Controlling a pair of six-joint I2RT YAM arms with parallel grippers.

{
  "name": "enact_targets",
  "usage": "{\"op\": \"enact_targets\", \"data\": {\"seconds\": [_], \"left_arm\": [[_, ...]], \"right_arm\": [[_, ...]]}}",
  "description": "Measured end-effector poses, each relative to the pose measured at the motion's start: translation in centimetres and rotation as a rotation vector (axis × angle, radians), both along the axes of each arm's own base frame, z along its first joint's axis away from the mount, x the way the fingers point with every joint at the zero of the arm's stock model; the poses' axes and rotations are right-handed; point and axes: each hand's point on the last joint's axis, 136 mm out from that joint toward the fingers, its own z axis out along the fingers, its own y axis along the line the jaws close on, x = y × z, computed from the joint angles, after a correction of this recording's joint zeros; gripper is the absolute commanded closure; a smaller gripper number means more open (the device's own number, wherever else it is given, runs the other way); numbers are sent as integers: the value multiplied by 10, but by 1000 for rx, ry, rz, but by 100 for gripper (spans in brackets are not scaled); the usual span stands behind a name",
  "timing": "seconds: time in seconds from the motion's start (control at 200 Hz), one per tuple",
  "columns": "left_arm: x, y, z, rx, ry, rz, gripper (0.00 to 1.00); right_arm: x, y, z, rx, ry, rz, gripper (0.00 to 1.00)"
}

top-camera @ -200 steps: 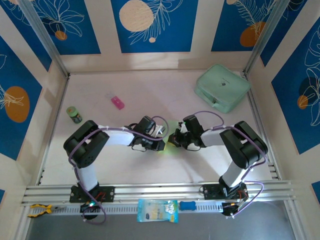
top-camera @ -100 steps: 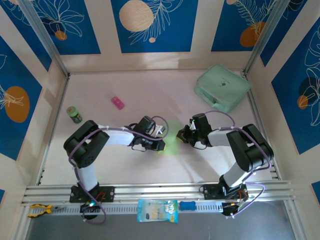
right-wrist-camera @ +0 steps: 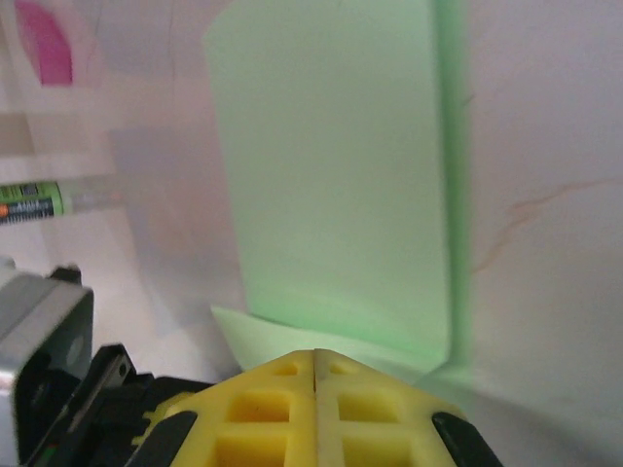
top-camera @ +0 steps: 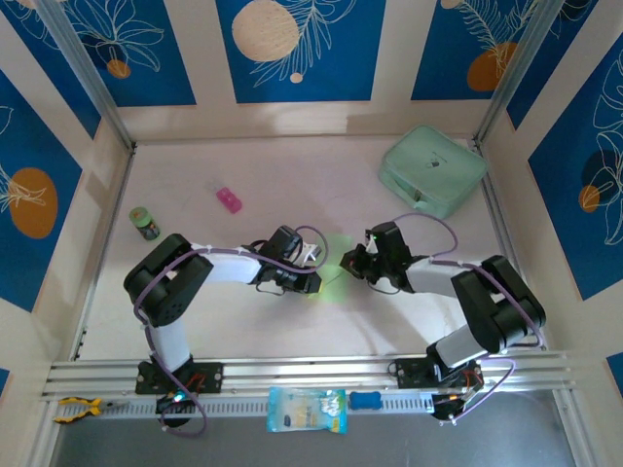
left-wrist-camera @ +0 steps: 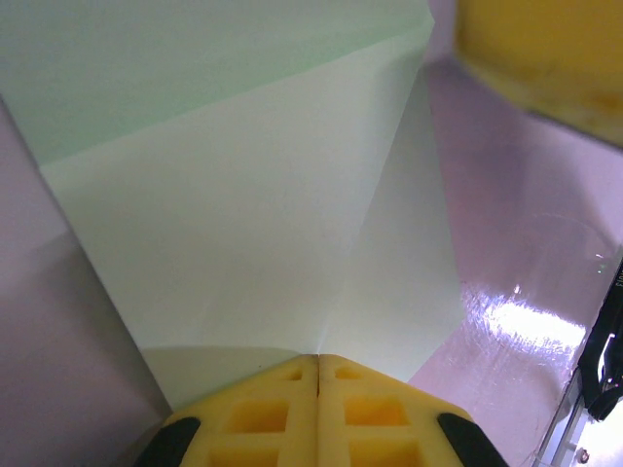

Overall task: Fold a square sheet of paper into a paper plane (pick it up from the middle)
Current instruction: Fold the triangle a second time at the center of the table.

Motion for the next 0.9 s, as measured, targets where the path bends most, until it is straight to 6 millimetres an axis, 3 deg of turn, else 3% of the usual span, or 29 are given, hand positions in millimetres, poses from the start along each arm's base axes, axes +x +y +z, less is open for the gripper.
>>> {"op": "enact_targets", "data": {"seconds": [0.18,0.305,0.57,0.665,0.825,0.9], "left_arm": [[-2,-1,2,-10,24,9,100],[-5,-1,5,-15,61,25,96],[18,-30,41,-104,36,32,95],[24,-37,33,-110,54,37,95],[16,-33,6,-54,116,36,95],[14,-31,3,-39,117,33,95]], "right_arm": [[-9,5,-22,-30,72,24,100],[-8,0,-23,-16,82,16,100],[-5,-4,-23,-10,82,10,100],[-6,-3,-23,-6,83,16,100],[-6,-3,-23,-4,82,21,100],[-6,-2,-23,0,83,23,100]]}}
